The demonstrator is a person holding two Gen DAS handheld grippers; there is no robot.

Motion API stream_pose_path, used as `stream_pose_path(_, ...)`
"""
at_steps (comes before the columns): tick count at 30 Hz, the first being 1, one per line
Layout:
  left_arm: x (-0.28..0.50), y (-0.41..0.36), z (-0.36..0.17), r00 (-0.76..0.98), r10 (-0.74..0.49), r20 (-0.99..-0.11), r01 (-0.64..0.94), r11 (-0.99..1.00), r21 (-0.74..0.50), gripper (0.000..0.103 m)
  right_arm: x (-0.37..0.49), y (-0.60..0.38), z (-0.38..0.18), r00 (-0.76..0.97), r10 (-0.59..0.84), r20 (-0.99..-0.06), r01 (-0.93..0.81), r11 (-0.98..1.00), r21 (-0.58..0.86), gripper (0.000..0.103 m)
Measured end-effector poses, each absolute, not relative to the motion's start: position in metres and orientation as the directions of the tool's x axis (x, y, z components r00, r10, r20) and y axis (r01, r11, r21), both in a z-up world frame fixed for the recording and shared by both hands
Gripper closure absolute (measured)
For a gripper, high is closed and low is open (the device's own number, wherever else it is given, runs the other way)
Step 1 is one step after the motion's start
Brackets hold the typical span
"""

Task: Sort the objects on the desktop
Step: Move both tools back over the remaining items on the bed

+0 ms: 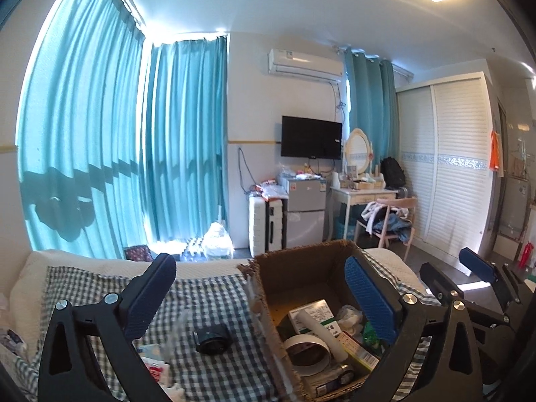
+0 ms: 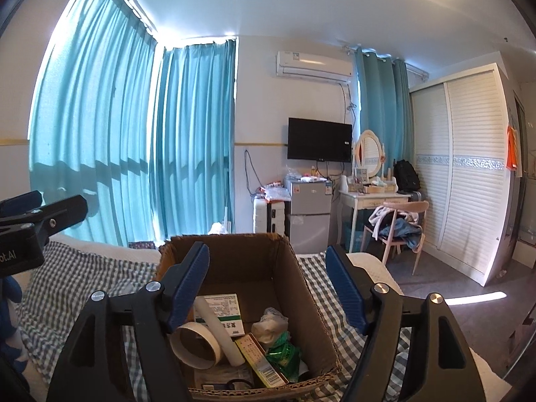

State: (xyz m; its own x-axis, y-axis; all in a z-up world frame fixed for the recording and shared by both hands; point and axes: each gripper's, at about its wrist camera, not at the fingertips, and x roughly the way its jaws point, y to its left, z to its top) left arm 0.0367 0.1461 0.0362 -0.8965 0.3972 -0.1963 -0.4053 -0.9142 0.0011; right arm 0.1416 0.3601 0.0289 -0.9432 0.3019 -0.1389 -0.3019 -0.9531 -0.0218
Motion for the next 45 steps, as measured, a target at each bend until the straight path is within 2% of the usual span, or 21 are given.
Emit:
stream_pose_path(3,0.049,0.132,0.044,-0.916,0.363,-0.169,-0.37,-0.929,0.01,0.0,0.149,0.348,0.037,-0.952,0.286,-0.112,-0.285,-0.958,-0.024,0.021)
stream_pose_path(9,0.062,0.097,0.056,-0.953,0.274,-0.131,-0.281,-0.959,0.033,0.0,0.163,0.323,0.051,-0.962,0.269,-0.035,-0.269,-0.963,-0.027,0.0)
stream_pose_path(17,0.057,0.048,0.054,-0.973,0.176,-0.146,-0.186,-0.981,0.052,0.0,0.163,0.296,0.059,-0.969,0.247,0.013,-0.248,-0.967,-0.056,0.0)
stream_pose_path(29,0.024,-0.018,0.019,-0.964,0.059,-0.261,-0.071,-0.997,0.037,0.0,0.137,0.249,0.044,-0.995,0.101,-0.022,-0.099,-0.993,-0.067,0.0)
stream_pose_path(38,-0.014,-0.046,-0.025,-0.916,0.037,-0.399,-0.037,-0.999,-0.009,0.0,0.108,0.211,0.016,-0.993,-0.038,-0.111,0.045,-0.997,-0.066,0.0)
stream_pose_path(45,-0.042,-0.05,-0.051,-0.888,0.05,-0.456,-0.038,-0.999,-0.036,0.0,0.076,0.188,-0.016,-0.973,-0.097,-0.208,0.114,-0.991,-0.072,0.0)
